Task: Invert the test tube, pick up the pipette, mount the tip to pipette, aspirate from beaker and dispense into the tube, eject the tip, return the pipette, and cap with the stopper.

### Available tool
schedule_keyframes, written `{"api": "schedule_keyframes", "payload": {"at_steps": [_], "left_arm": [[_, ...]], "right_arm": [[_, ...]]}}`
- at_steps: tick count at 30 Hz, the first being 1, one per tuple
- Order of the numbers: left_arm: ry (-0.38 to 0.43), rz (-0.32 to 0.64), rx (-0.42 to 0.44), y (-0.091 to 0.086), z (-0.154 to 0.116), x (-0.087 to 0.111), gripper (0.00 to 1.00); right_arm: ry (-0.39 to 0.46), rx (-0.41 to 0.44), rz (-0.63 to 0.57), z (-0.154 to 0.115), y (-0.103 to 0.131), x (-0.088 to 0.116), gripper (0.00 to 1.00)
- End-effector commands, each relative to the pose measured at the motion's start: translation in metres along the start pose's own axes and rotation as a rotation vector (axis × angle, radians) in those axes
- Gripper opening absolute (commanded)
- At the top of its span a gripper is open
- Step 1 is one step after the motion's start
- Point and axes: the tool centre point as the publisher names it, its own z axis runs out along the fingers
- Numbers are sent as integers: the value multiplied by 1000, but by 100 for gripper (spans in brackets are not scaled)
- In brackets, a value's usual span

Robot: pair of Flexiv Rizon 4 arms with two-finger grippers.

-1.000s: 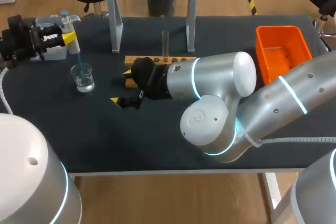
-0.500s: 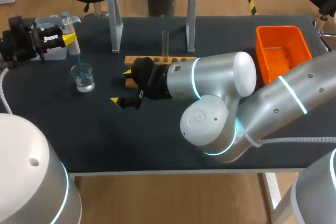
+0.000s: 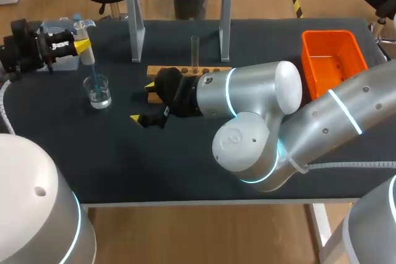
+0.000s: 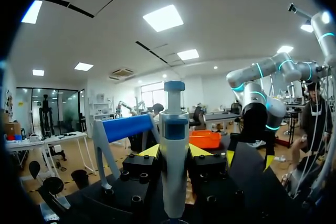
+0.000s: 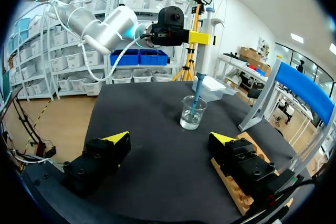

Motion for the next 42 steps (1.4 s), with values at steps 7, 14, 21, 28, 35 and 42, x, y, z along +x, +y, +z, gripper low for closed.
{"api": "schedule_keyframes", "payload": {"at_steps": [7,14,21,28,35,42], "left_arm": [[-4,0,-4,0,-2,0,0],[-4,-2,-5,0,-2,0,0],[-4,-2,-5,0,-2,0,0],[-4,-2,-5,0,-2,0,0],[-4,-2,-5,0,-2,0,0],[-4,-2,-5,0,-2,0,0]], "right_arm": [[0,1,0,0,0,0,100],[0,1,0,0,0,0,100],[0,1,0,0,0,0,100],[28,-38,-28,-11,17,-5,100],[71,-113,-104,-26,42,-19,100],[177,-210,-174,-43,78,-28,100]]}}
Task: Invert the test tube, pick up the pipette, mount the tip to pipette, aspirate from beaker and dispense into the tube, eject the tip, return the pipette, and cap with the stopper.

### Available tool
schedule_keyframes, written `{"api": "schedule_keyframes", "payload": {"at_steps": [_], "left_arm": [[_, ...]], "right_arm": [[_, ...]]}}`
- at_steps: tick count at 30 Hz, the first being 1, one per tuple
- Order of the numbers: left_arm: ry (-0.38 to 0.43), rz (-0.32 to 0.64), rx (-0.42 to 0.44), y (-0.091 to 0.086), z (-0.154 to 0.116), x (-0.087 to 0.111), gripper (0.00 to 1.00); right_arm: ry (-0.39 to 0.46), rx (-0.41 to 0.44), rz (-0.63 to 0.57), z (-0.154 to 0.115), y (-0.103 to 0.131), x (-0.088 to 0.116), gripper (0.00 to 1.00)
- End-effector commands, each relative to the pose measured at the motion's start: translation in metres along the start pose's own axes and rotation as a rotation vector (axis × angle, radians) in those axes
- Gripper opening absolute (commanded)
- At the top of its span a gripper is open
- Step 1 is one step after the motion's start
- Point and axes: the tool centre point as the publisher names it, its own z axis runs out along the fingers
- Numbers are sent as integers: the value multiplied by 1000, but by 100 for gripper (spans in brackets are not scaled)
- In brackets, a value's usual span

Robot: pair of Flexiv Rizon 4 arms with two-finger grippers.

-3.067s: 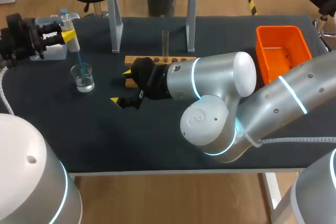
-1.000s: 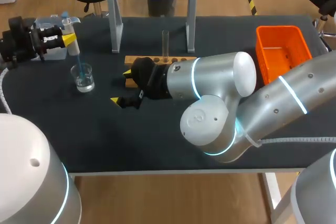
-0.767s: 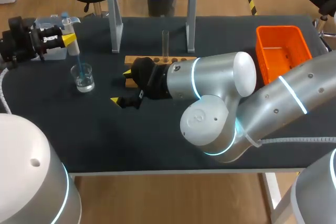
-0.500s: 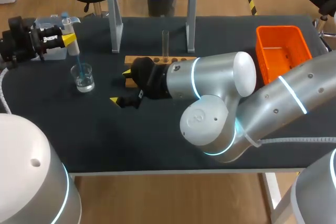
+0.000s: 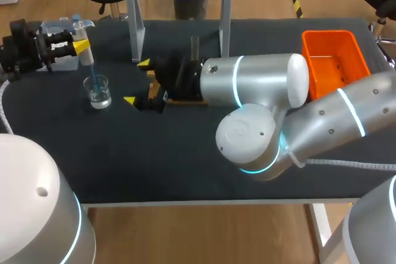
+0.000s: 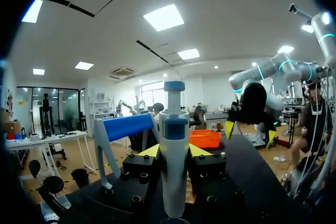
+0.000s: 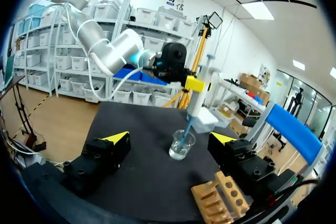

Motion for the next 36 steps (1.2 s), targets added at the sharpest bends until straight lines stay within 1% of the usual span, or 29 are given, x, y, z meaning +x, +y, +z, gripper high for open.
{"api": "schedule_keyframes", "payload": {"at_steps": [1,7,16,17,18,19,20,21,22,23,24,25,26,36], "left_arm": [[-2,2,1,0,0,1,0],[-2,2,1,0,0,1,0],[-2,2,1,0,0,1,0],[-2,2,1,0,0,1,0],[-2,2,1,0,0,1,0],[-2,2,1,0,0,1,0],[-2,2,1,0,0,1,0],[-2,2,1,0,0,1,0],[-2,2,1,0,0,1,0],[-2,2,1,0,0,1,0],[-2,2,1,0,0,1,0],[-2,2,1,0,0,1,0],[-2,2,1,0,0,1,0],[-2,2,1,0,0,1,0]], "right_arm": [[210,-83,-13,-18,14,-17,100],[298,-145,-37,-24,39,-22,100],[377,-191,-54,-25,69,-29,100],[382,-192,-54,-25,71,-30,94],[390,-195,-56,-24,75,-30,83],[399,-199,-57,-24,78,-31,63],[405,-200,-59,-24,80,-31,49],[409,-202,-61,-24,83,-31,40],[416,-202,-66,-24,88,-32,29],[420,-203,-68,-24,90,-32,21],[427,-208,-70,-24,94,-33,9],[432,-211,-72,-24,98,-33,2],[437,-217,-72,-24,102,-34,0],[484,-288,-46,-18,136,-42,0]]}}
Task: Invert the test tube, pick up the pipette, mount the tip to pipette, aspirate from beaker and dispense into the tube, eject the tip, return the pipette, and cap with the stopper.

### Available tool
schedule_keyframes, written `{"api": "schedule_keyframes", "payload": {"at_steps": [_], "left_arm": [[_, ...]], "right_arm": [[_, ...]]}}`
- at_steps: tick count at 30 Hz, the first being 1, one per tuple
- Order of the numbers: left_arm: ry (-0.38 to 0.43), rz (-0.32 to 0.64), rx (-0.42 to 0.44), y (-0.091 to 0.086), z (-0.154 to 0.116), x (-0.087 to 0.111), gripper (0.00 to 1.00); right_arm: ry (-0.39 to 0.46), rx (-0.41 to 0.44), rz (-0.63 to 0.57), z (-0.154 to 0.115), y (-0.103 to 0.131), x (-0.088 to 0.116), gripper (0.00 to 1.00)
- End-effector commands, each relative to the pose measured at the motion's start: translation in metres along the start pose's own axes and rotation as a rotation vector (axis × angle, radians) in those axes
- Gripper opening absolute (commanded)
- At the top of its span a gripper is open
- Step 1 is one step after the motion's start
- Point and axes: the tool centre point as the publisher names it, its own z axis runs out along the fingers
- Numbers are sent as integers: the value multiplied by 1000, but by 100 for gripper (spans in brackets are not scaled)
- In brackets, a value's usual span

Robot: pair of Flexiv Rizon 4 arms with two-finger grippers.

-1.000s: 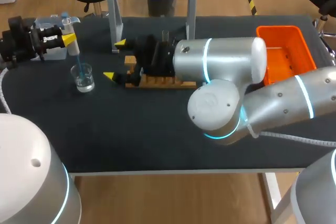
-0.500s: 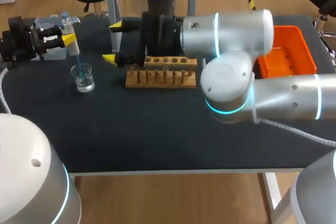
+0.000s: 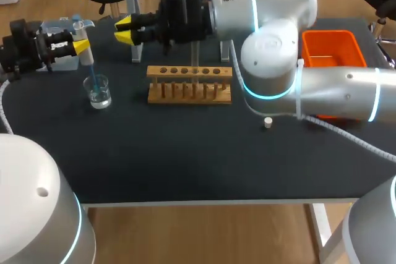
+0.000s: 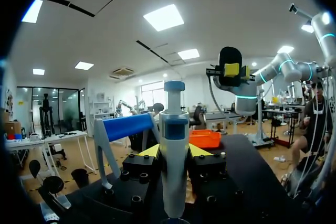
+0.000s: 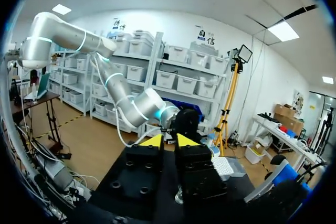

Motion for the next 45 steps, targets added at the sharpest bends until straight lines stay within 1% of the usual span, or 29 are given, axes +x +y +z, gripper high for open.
{"api": "schedule_keyframes", "payload": {"at_steps": [1,9,11,12,13,15,21,26,32,35,40,45], "left_arm": [[-2,2,1,0,0,1,0],[-2,2,1,0,0,1,0],[-2,2,1,0,0,1,0],[-2,2,1,0,0,1,0],[-2,2,1,0,0,1,0],[-2,2,1,0,0,1,0],[-2,2,1,0,0,1,0],[-2,2,1,0,0,1,0],[-2,2,1,0,0,1,0],[-2,2,1,0,0,1,0],[-2,2,1,0,0,1,0],[-2,2,1,0,0,1,0]], "right_arm": [[137,-22,10,9,10,-9,0],[146,-82,68,27,21,-17,0],[137,-90,78,31,23,-20,0],[124,-74,91,33,22,-21,0],[113,-77,107,35,21,-23,0],[117,-105,132,39,21,-26,0],[75,-120,162,52,19,-33,0],[40,-137,194,61,16,-34,0],[6,-142,197,70,13,-38,0],[-19,-137,155,73,13,-41,0],[-36,-132,137,78,10,-47,0],[-44,-133,144,83,6,-53,0]]}}
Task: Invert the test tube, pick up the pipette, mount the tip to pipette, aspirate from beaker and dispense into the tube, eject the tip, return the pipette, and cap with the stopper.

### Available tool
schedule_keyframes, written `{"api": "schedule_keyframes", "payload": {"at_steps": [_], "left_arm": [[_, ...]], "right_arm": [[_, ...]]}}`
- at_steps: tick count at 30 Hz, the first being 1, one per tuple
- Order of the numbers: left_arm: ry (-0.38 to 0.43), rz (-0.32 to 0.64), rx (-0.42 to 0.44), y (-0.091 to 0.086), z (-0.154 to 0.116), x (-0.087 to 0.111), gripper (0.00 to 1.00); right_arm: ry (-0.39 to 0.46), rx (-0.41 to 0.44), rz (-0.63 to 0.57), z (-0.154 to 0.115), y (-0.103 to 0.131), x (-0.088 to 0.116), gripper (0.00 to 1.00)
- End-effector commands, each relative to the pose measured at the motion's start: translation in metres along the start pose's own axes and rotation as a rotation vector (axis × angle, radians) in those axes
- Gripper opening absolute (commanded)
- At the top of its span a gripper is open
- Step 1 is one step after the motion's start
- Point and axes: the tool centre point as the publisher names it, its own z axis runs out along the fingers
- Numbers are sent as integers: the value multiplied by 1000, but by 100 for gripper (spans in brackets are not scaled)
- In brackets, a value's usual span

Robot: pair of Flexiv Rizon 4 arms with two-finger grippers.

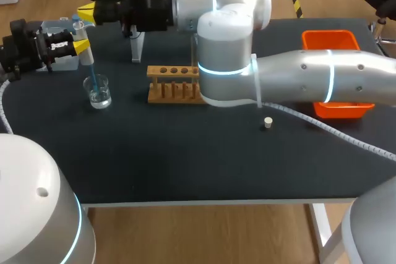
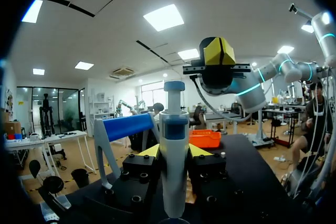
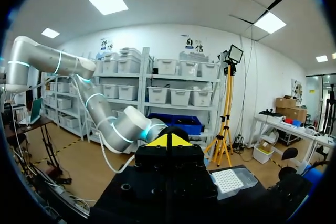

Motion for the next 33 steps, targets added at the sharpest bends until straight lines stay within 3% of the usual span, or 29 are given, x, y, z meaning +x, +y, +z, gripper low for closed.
{"api": "schedule_keyframes", "payload": {"at_steps": [1,33], "left_arm": [[-2,2,1,0,0,1,0],[-2,2,1,0,0,1,0]], "right_arm": [[-6,-6,3,9,-5,-5,0],[-41,11,58,36,-27,-32,0]]}}
